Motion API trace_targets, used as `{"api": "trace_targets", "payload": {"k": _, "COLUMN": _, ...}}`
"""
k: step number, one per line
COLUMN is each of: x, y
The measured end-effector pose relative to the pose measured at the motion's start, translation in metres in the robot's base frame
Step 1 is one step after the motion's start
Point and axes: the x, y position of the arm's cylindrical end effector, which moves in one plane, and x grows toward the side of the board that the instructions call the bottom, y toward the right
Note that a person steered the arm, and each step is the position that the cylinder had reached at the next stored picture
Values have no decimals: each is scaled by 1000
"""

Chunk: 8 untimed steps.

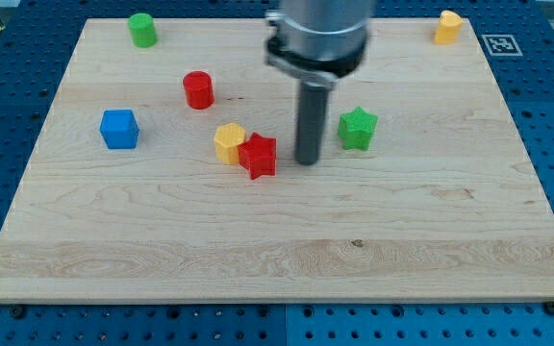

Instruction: Place the green star at the center right side of the board

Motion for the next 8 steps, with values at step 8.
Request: {"api": "trace_targets", "payload": {"k": 8, "x": -10, "y": 63}}
